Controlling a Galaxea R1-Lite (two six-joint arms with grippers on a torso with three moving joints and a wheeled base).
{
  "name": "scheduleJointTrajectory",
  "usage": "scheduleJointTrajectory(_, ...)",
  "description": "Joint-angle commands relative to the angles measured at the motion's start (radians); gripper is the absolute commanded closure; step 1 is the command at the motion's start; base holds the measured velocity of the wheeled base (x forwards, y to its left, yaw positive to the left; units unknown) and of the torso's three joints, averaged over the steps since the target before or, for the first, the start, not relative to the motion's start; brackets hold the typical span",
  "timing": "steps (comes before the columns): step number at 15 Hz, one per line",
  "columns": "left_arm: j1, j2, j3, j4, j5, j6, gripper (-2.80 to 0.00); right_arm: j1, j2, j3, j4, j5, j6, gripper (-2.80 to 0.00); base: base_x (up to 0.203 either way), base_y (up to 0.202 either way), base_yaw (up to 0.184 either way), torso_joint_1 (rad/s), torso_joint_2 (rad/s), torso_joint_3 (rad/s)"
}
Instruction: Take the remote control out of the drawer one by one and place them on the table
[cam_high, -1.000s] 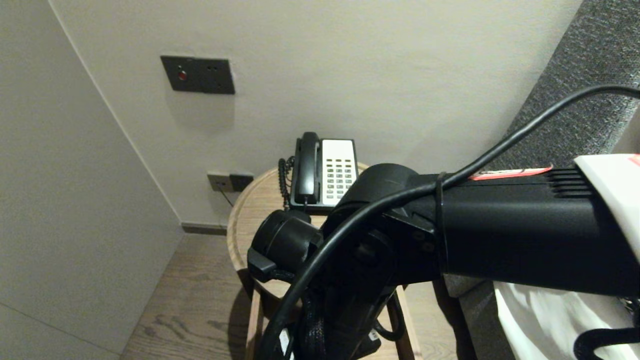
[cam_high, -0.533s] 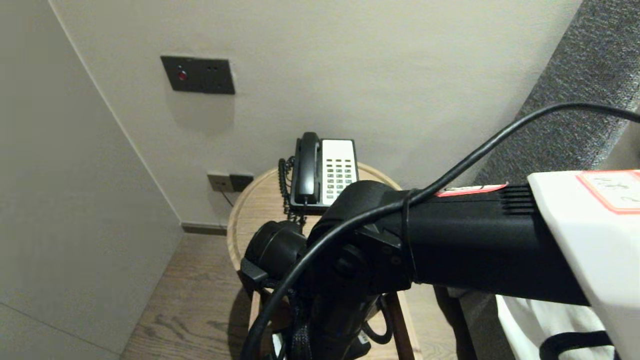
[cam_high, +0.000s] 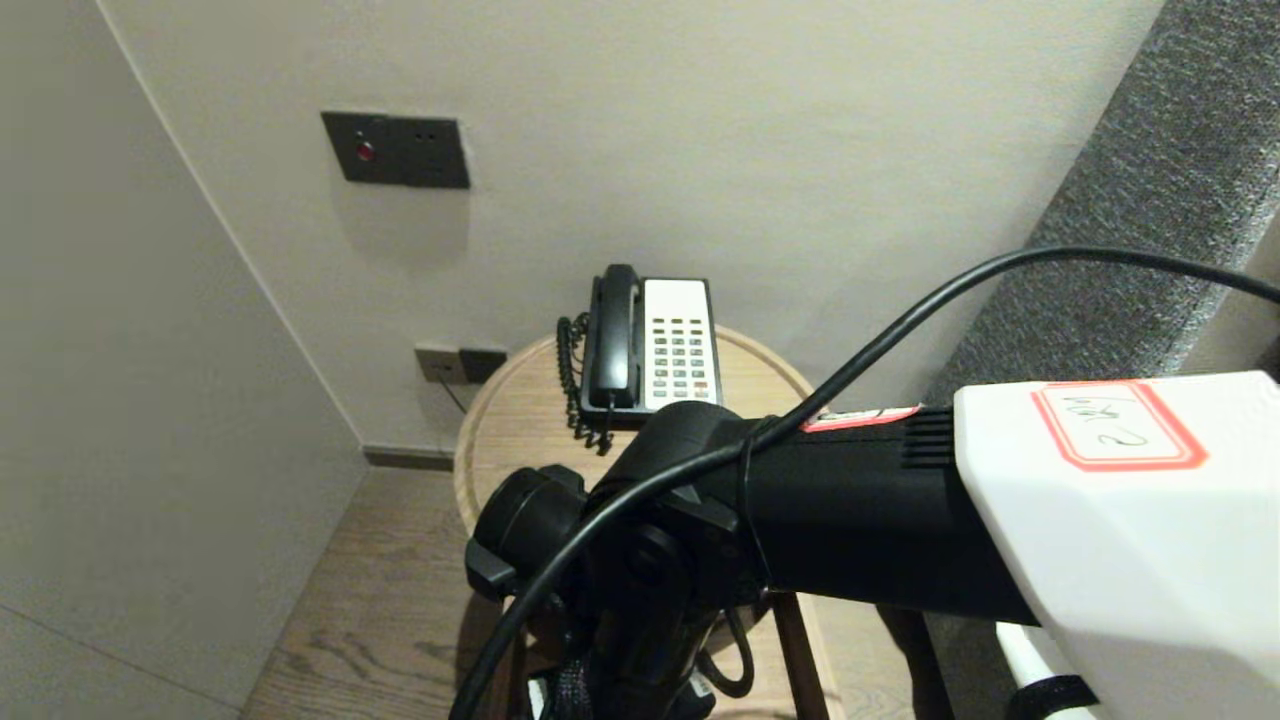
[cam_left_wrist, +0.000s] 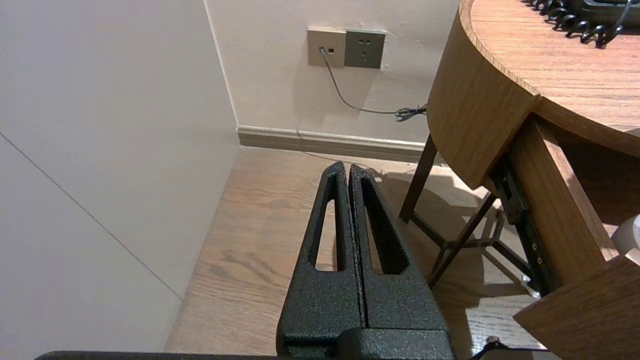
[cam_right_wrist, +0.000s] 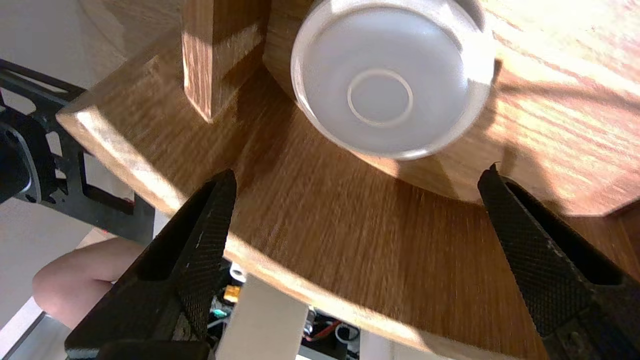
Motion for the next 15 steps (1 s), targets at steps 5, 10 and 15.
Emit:
scheduleJointTrajectory(5, 0.000, -0.002, 0.000, 0.000, 0.000, 0.000, 0.00, 0.005, 0.033, 0.000, -0.021, -0.019, 0.004, -2.80, 0.000, 0.000, 0.000, 0.000, 0.00, 0.000)
scheduleJointTrajectory(10, 0.000, -0.002, 0.000, 0.000, 0.000, 0.000, 0.00, -0.001, 0.049, -0.001, -0.030, -0.033, 0.004, -2.80, 0.000, 0.000, 0.000, 0.000, 0.00, 0.000)
scheduleJointTrajectory(15, 0.000, -0.002, 0.000, 0.000, 0.000, 0.000, 0.00, -0.006, 0.070, -0.001, -0.064, -0.043, 0.001, -2.80, 0.000, 0.000, 0.000, 0.000, 0.00, 0.000)
